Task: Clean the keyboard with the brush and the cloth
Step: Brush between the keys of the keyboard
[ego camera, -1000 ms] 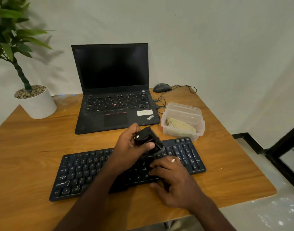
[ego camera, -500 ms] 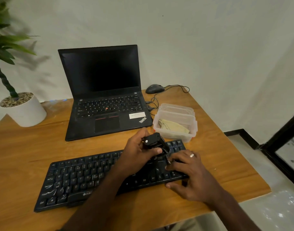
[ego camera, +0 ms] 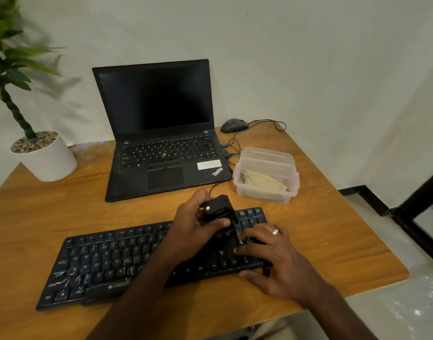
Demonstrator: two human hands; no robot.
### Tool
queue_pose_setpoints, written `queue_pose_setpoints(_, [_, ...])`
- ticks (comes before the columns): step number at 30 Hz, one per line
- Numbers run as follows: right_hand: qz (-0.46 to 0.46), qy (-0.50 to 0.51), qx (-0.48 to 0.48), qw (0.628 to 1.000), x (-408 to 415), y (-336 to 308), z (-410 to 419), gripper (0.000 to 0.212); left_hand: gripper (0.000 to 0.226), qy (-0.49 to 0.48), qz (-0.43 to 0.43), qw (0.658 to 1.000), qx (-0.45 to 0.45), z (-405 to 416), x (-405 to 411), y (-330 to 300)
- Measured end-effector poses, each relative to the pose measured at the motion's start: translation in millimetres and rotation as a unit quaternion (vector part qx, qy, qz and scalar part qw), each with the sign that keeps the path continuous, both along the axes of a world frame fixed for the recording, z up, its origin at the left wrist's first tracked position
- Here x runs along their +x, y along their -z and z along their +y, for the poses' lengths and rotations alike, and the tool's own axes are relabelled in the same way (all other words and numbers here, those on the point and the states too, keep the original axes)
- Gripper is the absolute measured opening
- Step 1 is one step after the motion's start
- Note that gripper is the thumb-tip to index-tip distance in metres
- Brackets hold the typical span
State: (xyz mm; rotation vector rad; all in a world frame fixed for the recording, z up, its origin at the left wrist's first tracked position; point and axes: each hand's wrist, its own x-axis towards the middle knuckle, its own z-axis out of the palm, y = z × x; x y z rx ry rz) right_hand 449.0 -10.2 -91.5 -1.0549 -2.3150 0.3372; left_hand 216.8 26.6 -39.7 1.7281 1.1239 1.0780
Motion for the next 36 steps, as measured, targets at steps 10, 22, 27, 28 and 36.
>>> queue_pose_setpoints(10, [0.075,0.048,0.016,0.996,14.1,6.0,-6.4,0.044,0.031,-0.036,-0.091,0.994,-0.041,-7.3,-29.2,-10.2])
queue_pose_setpoints(22, [0.051,0.034,0.027,0.998,12.8,6.7,-8.2,0.033,0.031,-0.008,-0.11,0.994,-0.017,7.3,18.1,-4.0])
queue_pose_setpoints(27, [0.046,0.033,0.039,0.998,12.2,9.9,-6.4,0.034,0.03,0.053,-0.064,0.994,-0.071,10.3,-0.4,-10.7])
queue_pose_setpoints(28, [0.045,0.033,0.042,0.998,12.3,10.2,-6.0,0.034,0.031,0.069,-0.049,0.994,-0.074,11.1,3.1,-9.1])
queue_pose_setpoints(36, [0.043,0.031,0.052,0.997,13.1,12.6,-7.3,0.03,0.031,0.075,-0.132,0.987,-0.052,24.6,57.2,1.2])
